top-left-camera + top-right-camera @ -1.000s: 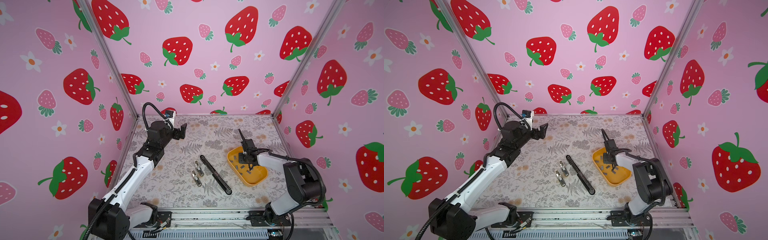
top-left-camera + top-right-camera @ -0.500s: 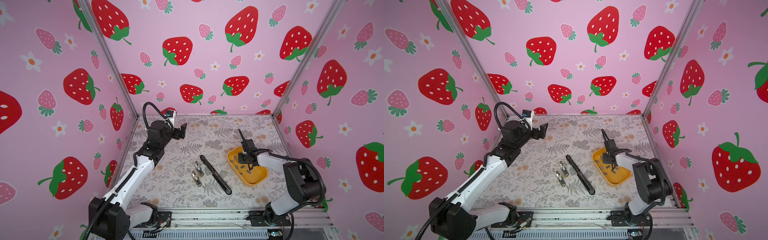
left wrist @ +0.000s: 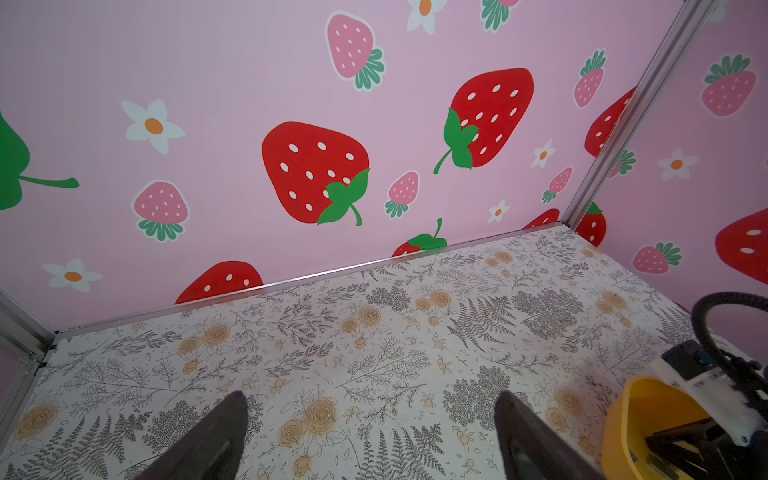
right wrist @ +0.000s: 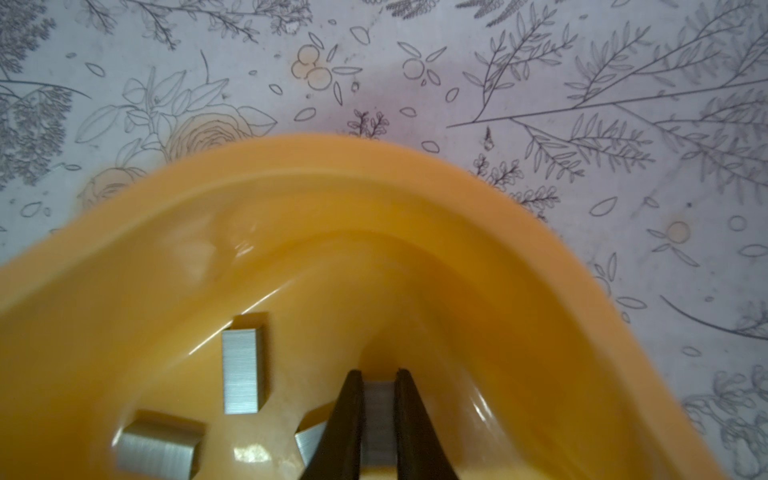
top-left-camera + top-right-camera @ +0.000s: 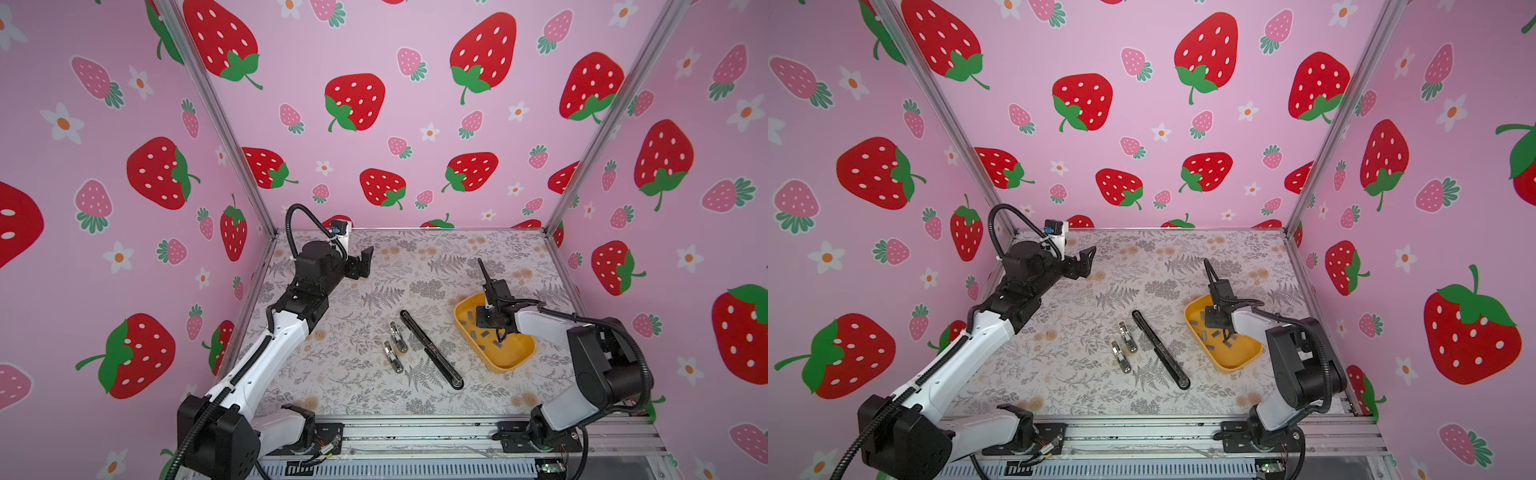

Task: Load the staples into the stapler
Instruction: 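Grasp a staple strip in the yellow tray with the right gripper, then carry the staple strip with the right gripper to the black stapler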

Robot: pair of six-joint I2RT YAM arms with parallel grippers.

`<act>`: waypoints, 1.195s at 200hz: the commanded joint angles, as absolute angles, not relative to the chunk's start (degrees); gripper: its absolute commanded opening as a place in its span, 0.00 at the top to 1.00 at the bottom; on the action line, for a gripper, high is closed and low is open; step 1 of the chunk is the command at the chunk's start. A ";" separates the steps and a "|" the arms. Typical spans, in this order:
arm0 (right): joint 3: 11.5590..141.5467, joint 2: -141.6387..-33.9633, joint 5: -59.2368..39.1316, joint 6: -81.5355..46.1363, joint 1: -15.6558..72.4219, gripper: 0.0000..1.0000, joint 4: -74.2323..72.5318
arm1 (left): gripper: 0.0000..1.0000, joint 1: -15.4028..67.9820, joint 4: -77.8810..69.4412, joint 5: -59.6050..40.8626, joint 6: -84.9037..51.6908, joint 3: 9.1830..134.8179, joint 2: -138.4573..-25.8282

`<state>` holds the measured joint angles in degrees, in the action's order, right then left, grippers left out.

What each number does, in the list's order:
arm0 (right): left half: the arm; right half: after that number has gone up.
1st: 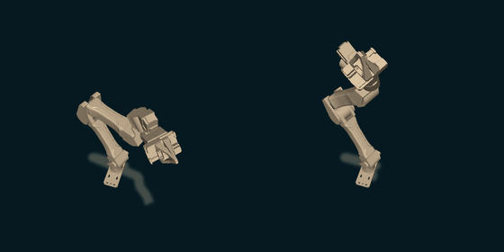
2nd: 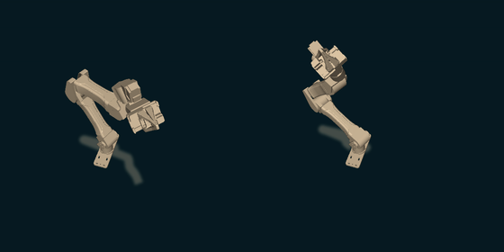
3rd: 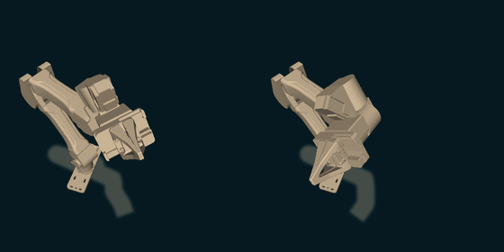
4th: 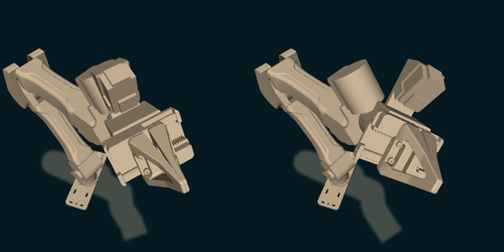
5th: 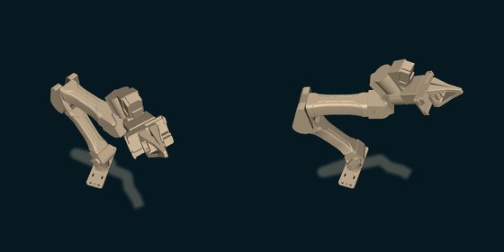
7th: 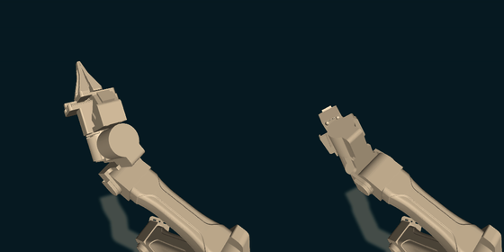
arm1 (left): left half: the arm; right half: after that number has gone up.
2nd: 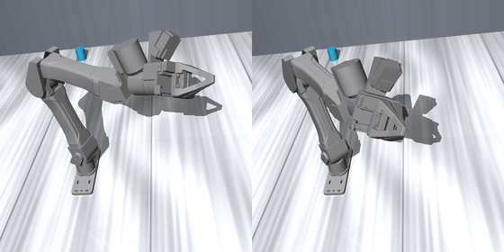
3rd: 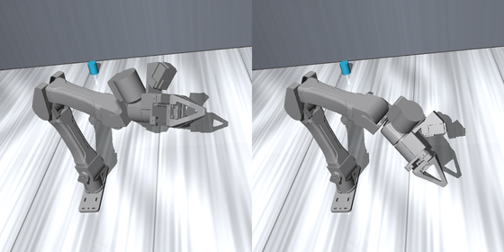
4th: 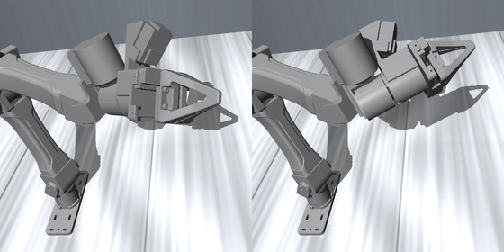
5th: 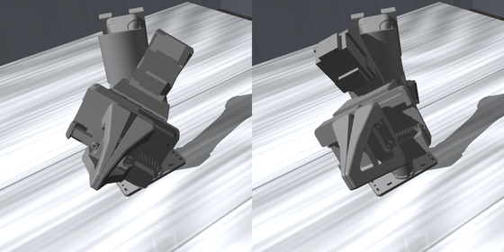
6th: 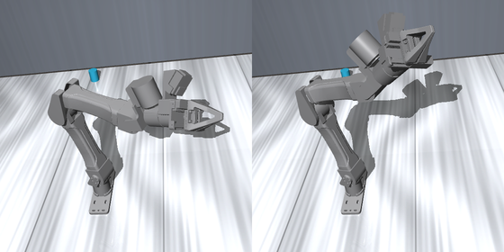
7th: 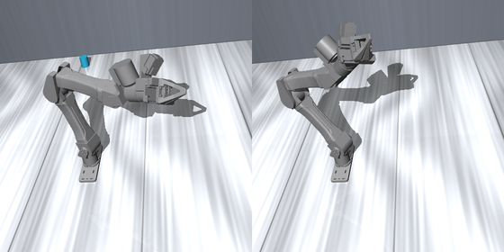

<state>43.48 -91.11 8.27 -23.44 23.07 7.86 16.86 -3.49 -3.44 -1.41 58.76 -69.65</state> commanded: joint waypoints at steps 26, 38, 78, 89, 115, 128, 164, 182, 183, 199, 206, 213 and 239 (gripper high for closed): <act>41.84 -92.15 7.47 -24.13 22.68 0.88 10.68 | 0.08 16.47 -3.15 -2.87 -2.26 61.77 -69.86; 41.62 -91.71 7.39 -24.17 22.68 0.88 10.50 | 0.09 16.47 -2.39 -1.94 -3.53 62.38 -70.04; 40.05 -86.94 7.99 -23.23 22.76 0.91 8.15 | 0.08 16.52 0.53 3.51 -14.71 62.70 -68.48; 39.82 -84.67 8.64 -23.33 22.92 0.91 8.54 | 0.05 16.52 -0.31 4.97 -18.56 61.08 -67.13; 40.61 -78.11 9.40 -23.55 23.25 0.91 11.24 | 0.01 16.52 1.13 9.94 -24.49 58.66 -64.41; 42.18 -75.11 9.29 -23.40 23.83 0.91 14.01 | 0.01 16.52 2.08 10.20 -24.01 58.18 -63.85; 43.50 -64.48 8.47 -20.81 29.24 0.91 17.10 | 0.04 16.50 -2.22 3.52 -19.82 55.58 -60.71; 41.51 -58.77 7.56 -19.16 33.35 0.91 14.95 | 0.04 16.47 -3.34 0.52 -19.78 55.56 -60.58; 41.37 -58.52 7.56 -19.16 33.55 0.91 14.81 | 0.04 16.45 -3.25 0.35 -19.78 55.64 -60.61; 39.73 -54.87 7.44 -18.47 37.45 0.91 13.40 | 0.07 16.50 -0.87 -2.61 -18.97 58.23 -62.16; 39.23 -53.93 8.09 -18.30 39.29 0.91 13.02 | 0.09 16.52 0.40 -4.02 -18.74 59.82 -63.17; 38.95 -53.39 8.38 -18.25 41.14 0.91 12.86 | 0.10 16.48 1.84 -5.47 -18.36 61.33 -64.10; 38.69 -53.67 7.59 -17.28 47.52 0.94 12.94 | 0.12 16.11 3.01 -10.36 -18.46 63.28 -66.08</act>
<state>39.94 -53.39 8.14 -19.33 43.31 12.88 16.67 1.67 -3.92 -18.81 59.51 -65.17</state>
